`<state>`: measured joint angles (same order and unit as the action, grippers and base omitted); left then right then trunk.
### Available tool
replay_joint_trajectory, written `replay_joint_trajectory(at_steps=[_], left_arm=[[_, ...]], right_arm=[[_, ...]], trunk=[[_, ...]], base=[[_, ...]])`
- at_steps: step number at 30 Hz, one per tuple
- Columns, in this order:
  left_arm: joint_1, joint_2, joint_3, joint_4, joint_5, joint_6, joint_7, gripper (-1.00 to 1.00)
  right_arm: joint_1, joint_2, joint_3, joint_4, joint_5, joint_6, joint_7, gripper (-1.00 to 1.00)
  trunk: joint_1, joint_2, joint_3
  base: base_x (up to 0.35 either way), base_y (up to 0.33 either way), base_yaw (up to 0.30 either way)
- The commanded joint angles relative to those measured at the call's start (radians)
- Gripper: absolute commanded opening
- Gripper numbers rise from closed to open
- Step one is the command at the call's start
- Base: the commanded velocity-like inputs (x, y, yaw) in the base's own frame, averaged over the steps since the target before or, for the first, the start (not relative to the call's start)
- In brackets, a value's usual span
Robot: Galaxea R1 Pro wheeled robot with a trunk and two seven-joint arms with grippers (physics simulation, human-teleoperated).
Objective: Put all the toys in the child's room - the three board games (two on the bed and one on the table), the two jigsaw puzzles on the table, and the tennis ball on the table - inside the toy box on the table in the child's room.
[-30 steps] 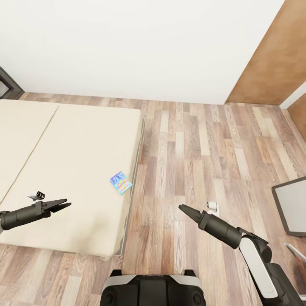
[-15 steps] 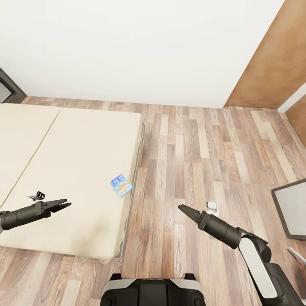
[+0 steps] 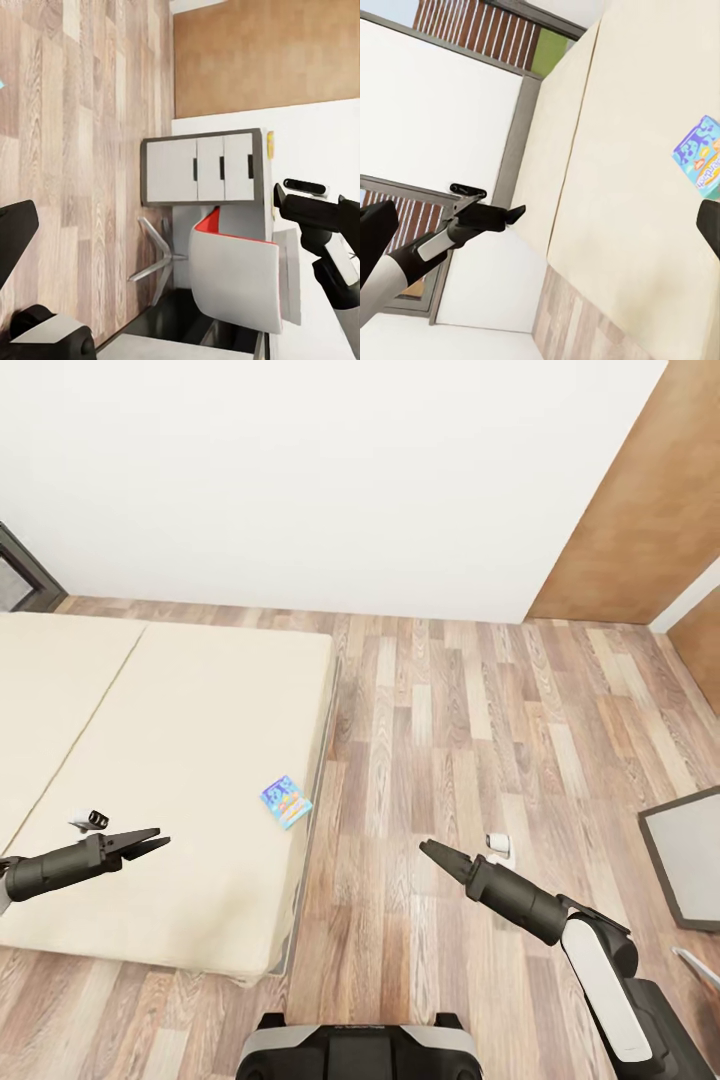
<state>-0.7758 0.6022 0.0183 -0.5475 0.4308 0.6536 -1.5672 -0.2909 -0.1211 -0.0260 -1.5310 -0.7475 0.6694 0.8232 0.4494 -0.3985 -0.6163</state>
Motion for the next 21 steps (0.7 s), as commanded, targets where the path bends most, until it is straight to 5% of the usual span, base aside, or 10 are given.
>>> replay_joint_trajectory(at_steps=[1, 21], left_arm=[[0.0, 0.0, 0.0, 0.0, 0.0, 0.011, -0.004, 1.0], [0.0, -0.002, 0.0, 0.0, 0.0, 0.012, -0.004, 1.0]], right_arm=[[0.0, 0.0, -0.001, 0.0, -0.005, 0.006, 0.001, 1.0], [-0.001, -0.001, -0.002, -0.002, -0.006, 0.006, 0.002, 1.0]], trunk=[[0.001, -0.001, 0.001], [0.001, -0.001, 0.033]], base=[[0.0, 0.0, 0.0], [0.0, 0.0, 0.0]])
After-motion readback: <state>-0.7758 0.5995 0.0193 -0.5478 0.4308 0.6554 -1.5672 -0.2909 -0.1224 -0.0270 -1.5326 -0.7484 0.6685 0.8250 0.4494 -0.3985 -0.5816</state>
